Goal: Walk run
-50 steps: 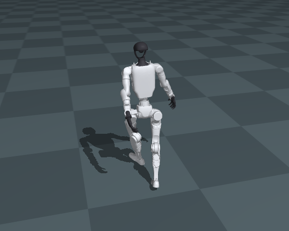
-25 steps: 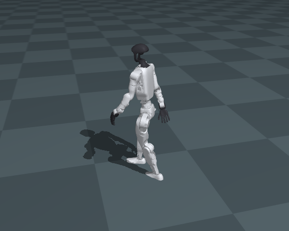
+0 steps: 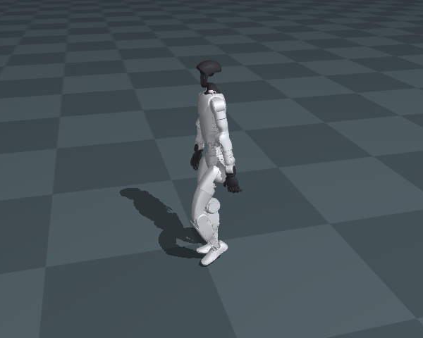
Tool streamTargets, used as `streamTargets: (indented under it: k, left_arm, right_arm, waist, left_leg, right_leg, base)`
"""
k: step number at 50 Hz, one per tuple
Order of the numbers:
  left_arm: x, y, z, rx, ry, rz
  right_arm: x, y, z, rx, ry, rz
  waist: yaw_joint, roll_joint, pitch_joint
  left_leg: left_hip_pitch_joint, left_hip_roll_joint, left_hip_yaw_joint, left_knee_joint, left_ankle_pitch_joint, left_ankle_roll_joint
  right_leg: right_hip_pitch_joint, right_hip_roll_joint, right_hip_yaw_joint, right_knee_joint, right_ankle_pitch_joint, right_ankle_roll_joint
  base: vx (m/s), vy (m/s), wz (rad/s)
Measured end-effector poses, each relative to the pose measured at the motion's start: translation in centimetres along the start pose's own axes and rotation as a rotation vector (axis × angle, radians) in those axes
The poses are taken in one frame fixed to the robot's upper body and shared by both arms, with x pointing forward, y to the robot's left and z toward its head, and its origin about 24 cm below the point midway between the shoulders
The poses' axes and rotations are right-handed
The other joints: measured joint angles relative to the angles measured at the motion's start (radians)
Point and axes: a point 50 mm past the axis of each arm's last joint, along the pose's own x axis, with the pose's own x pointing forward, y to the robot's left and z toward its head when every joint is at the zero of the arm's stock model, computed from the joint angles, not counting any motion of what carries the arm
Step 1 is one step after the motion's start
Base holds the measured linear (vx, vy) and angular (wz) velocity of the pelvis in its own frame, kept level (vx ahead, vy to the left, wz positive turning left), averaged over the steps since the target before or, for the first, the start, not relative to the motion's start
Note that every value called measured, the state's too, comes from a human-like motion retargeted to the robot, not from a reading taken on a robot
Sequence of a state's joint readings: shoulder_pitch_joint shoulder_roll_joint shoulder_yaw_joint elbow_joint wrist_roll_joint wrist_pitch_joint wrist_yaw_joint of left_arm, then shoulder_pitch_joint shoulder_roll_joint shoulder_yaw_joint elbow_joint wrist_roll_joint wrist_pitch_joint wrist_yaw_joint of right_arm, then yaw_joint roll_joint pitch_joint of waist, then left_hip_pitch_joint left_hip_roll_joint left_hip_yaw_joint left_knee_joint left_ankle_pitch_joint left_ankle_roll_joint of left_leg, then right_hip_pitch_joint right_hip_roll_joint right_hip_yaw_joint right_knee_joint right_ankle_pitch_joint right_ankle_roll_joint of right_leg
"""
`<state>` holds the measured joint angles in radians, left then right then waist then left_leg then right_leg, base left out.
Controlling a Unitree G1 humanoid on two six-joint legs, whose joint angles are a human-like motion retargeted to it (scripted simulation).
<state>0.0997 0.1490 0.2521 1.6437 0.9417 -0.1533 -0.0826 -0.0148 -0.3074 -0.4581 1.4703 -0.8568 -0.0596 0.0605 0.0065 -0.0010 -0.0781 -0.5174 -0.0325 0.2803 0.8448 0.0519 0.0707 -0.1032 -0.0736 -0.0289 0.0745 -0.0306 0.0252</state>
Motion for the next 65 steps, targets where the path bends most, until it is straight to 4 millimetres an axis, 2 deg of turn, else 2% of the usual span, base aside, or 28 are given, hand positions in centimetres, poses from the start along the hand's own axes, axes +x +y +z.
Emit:
streamTargets:
  k: [4,7,9,12,15,18,19,20,22,25,28,30,35,37,40,42,43,44,45,48,50,51,52,53,55,57,60,65]
  left_arm:
    - [-0.3,-1.0,-2.8,-0.068,0.092,-0.018]
    - [-0.7,-2.5,-5.0,-0.222,0.173,-0.044]
    - [-0.9,-3.6,-6.3,-0.351,0.227,-0.066]
    - [-1.3,-5.8,-7.6,-0.544,0.284,-0.101]
    - [-1.4,-8.5,-7.5,-0.718,0.283,-0.147]
    - [-0.9,-9.1,-5.5,-0.866,0.192,-0.188]
    - [-0.6,-8.8,-4.3,-0.887,0.145,-0.187]
    - [-0.4,-8.3,-3.1,-0.9,0.095,-0.181]
    - [0.1,-5.9,-0.7,-0.872,-0.009,-0.138]
    - [0.3,-1.6,3.3,-0.743,-0.165,-0.05]
    - [-0.3,3.0,7.6,-0.565,-0.338,0.08]
    - [-1.5,6.1,10.6,-0.448,-0.465,0.153]
    - [-5.4,12.2,16.3,-0.219,-0.696,0.243]
    - [-6.6,13.7,17.1,-0.17,-0.734,0.284]
    - [-7.2,14.7,17.3,-0.162,-0.748,0.35]
    - [-6.5,14.3,16.1,-0.196,-0.705,0.365]
    - [-5.9,13.7,15.3,-0.219,-0.672,0.36]
    - [-5.0,12.8,14.3,-0.238,-0.628,0.342]
    - [-4.2,11.7,13.2,-0.254,-0.58,0.317]
    - [-1.5,7.0,8.9,-0.268,-0.381,0.187]
    - [-0.5,4.0,5.8,-0.243,-0.243,0.097]
    - [-0.2,2.8,4.4,-0.215,-0.184,0.056]
    - [0.0,1.6,3.2,-0.186,-0.131,0.015]
    - [0.1,0.1,2.2,-0.154,-0.09,-0.023]
    - [0.3,-2.4,0.0,-0.102,-0.009,-0.078]
    - [0.1,-4.6,-1.8,-0.084,0.056,-0.127]
    - [-0.5,-7.7,-4.5,-0.087,0.132,-0.212]
    - [-1.8,-11.1,-7.9,-0.152,0.259,-0.308]
  right_arm:
    - [-0.4,-4.7,1.3,-0.054,-0.054,-0.164]
    - [-0.8,-7.0,1.7,-0.024,-0.069,-0.233]
    - [-0.9,-7.4,2.0,0.02,-0.079,-0.238]
    - [-0.7,-6.6,2.7,0.094,-0.098,-0.206]
    - [-0.3,-4.3,3.8,0.165,-0.134,-0.133]
    - [0.0,-1.1,4.8,0.197,-0.194,-0.026]
    - [0.0,-0.3,4.6,0.205,-0.208,0.009]
    - [0.0,0.5,4.2,0.213,-0.219,0.043]
    - [-0.1,2.9,2.9,0.237,-0.196,0.13]
    - [-0.5,6.6,-0.6,0.309,-0.067,0.23]
    - [-1.7,10.6,-4.2,0.383,0.064,0.313]
    - [-2.7,12.9,-6.4,0.411,0.151,0.378]
    - [-5.5,17.6,-9.7,0.382,0.321,0.531]
    - [-6.1,18.6,-10.1,0.329,0.345,0.583]
    - [-6.1,18.6,-10.1,0.229,0.346,0.624]
    - [-5.7,17.9,-9.8,0.171,0.335,0.612]
    - [-5.3,17.3,-9.5,0.148,0.327,0.592]
    - [-5.0,16.7,-9.4,0.136,0.322,0.568]
    - [-4.7,16.2,-9.2,0.131,0.318,0.541]
    - [-3.7,14.4,-8.3,0.169,0.288,0.442]
    - [-2.9,12.8,-7.3,0.218,0.262,0.392]
    - [-2.5,12.0,-6.5,0.246,0.253,0.371]
    - [-2.1,11.0,-5.6,0.273,0.24,0.347]
    - [-1.6,9.9,-4.7,0.298,0.222,0.315]
    - [-0.8,7.8,-2.2,0.333,0.162,0.253]
    - [-0.2,5.4,0.4,0.344,0.063,0.173]
    - [0.1,1.6,4.1,0.334,-0.111,0.054]
    - [-0.9,-4.8,8.8,0.27,-0.351,-0.14]
  waist:
    - [0.05,0.015,-0.008]
    - [0.077,0.002,-0.022]
    - [0.066,-0.006,-0.041]
    - [0.112,-0.07,-0.056]
    - [0.171,-0.11,-0.062]
    - [0.101,-0.06,-0.074]
    - [0.081,-0.047,-0.061]
    - [0.059,-0.039,-0.043]
    - [0.053,0.036,-0.048]
    - [0.065,0.097,-0.051]
    - [0.002,0.141,-0.054]
    - [-0.045,0.149,-0.059]
    - [-0.129,0.093,-0.044]
    - [-0.126,0.064,-0.019]
    - [-0.101,0.058,0.017]
    - [-0.122,0.067,0.019]
    - [-0.134,0.067,0.01]
    - [-0.151,0.07,0.002]
    - [-0.173,0.075,-0.008]
    - [-0.209,0.11,-0.026]
    - [-0.207,0.117,-0.029]
    - [-0.197,0.14,-0.014]
    - [-0.189,0.139,-0.009]
    - [-0.181,0.091,-0.022]
    - [-0.154,0.044,-0.019]
    - [-0.103,0.014,-0.003]
    - [-0.001,-0.038,0.007]
    - [0.073,-0.031,0.009]
  left_leg:
    - [-0.092,0.037,0.077,-0.32,-0.049,0.114]
    - [-0.116,-0.003,0.151,-0.581,-0.095,0.123]
    - [-0.098,-0.042,0.204,-0.705,-0.14,0.149]
    - [-0.042,-0.021,0.316,-0.725,-0.127,0.191]
    - [0.014,0.023,0.39,-0.678,-0.081,0.191]
    - [-0.019,0.03,0.125,-0.565,-0.17,0.191]
    - [0.01,0.02,0.107,-0.538,-0.201,0.191]
    - [0.056,0.004,0.118,-0.515,-0.233,0.191]
    - [0.131,0.044,0.071,-0.55,-0.246,0.191]
    - [0.206,0.038,-0.031,-0.589,-0.256,0.191]
    - [0.303,0.01,-0.161,-0.653,-0.248,0.191]
    - [0.342,-0.023,-0.257,-0.672,-0.248,0.191]
    - [0.465,-0.123,-0.449,-0.682,-0.279,0.191]
    - [0.542,-0.153,-0.482,-0.691,-0.286,0.191]
    - [0.647,-0.168,-0.473,-0.713,-0.247,0.189]
    - [0.684,-0.15,-0.48,-0.696,-0.188,0.139]
    - [0.693,-0.15,-0.481,-0.683,-0.143,0.109]
    - [0.7,-0.147,-0.491,-0.66,-0.08,0.074]
    - [0.706,-0.143,-0.504,-0.632,-0.007,0.038]
    - [0.646,-0.104,-0.49,-0.428,0.332,-0.155]
    - [0.543,-0.074,-0.41,-0.194,0.472,-0.256]
    - [0.485,-0.011,-0.366,-0.04,0.472,-0.268]
    - [0.434,0.019,-0.319,0.056,0.468,-0.254]
    - [0.399,-0.017,-0.265,0.037,0.456,-0.187]
    - [0.31,-0.027,-0.18,0.075,0.337,-0.071]
    - [0.205,-0.006,-0.09,0.102,0.223,0.022]
    - [0.063,-0.02,-0.003,-0.006,0.065,0.096]
    - [-0.057,0.008,0.094,-0.457,-0.014,0.159]
  right_leg:
    - [0.091,0.045,-0.128,-0.039,-0.04,0.007]
    - [0.157,0.074,-0.184,-0.057,-0.067,0.014]
    - [0.192,0.095,-0.23,-0.058,-0.065,0.031]
    - [0.234,0.088,-0.209,-0.025,0.001,0.061]
    - [0.27,0.053,-0.211,0.052,0.213,0.147]
    - [0.212,0.137,-0.149,0.234,0.509,0.159]
    - [0.168,0.154,-0.119,0.377,0.545,0.153]
    - [0.118,0.158,-0.105,0.552,0.554,0.144]
    - [0.062,0.27,-0.05,0.589,0.537,0.138]
    - [-0.045,0.326,0.021,0.648,0.378,0.104]
    - [-0.149,0.256,-0.029,0.597,0.239,0.009]
    - [-0.211,0.164,-0.072,0.505,0.167,-0.025]
    - [-0.301,-0.008,-0.094,0.144,0.128,0.033]
    - [-0.334,-0.022,-0.011,0.02,0.09,0.04]
    - [-0.357,-0.019,0.071,-0.148,0.019,0.137]
    - [-0.361,-0.007,0.047,-0.127,0.038,0.086]
    - [-0.367,0.018,0.112,-0.085,0.055,0.046]
    - [-0.367,0.007,0.061,-0.041,0.073,0.039]
    - [-0.366,-0.021,-0.048,0.004,0.091,0.047]
    - [-0.33,0.001,0.046,0.103,0.075,0.037]
    - [-0.29,0.014,0.02,0.144,0.019,0.003]
    - [-0.248,0.044,-0.023,0.144,0.002,-0.005]
    - [-0.212,0.047,-0.052,0.135,-0.009,-0.01]
    - [-0.186,-0.002,-0.053,0.111,-0.008,-0.007]
    - [-0.132,0.004,0.007,0.085,-0.02,-0.012]
    - [-0.071,-0.004,-0.025,0.048,-0.007,-0.008]
    - [0.013,-0.015,-0.066,-0.008,-0.007,-0.006]
    - [0.125,0.075,-0.104,-0.05,-0.079,-0.051]
  base:
    - [0.7,-0.03,1.53]
    - [0.76,-0.09,1.21]
    - [0.99,-0.09,1.38]
    - [1.03,-0.37,-0.14]
    - [1.1,-0.13,-0.65]
    - [1.11,-0.02,1.04]
    - [1.06,0.07,1.84]
    - [1.09,0.17,2.01]
    - [0.95,0.26,1.72]
    - [0.77,0.19,1.83]
    - [1.01,0.08,2.92]
    - [0.85,-0.03,2.98]
    - [0.8,-0.22,2.31]
    - [1.0,-0.33,0.98]
    - [1.05,-0.27,0.19]
    - [0.97,-0.36,0.49]
    - [1.12,-0.46,0.81]
    - [1.12,-0.43,1.06]
    - [1.06,-0.4,1.36]
    - [1.17,-0.49,1.02]
    - [1.07,-0.43,0.37]
    - [0.88,-0.35,0.25]
    - [0.91,-0.36,0.27]
    - [0.97,-0.39,0.29]
    - [0.86,-0.34,0.06]
    - [0.89,-0.31,-0.54]
    - [0.84,-0.25,-0.76]
    - [0.9,-0.21,0.07]
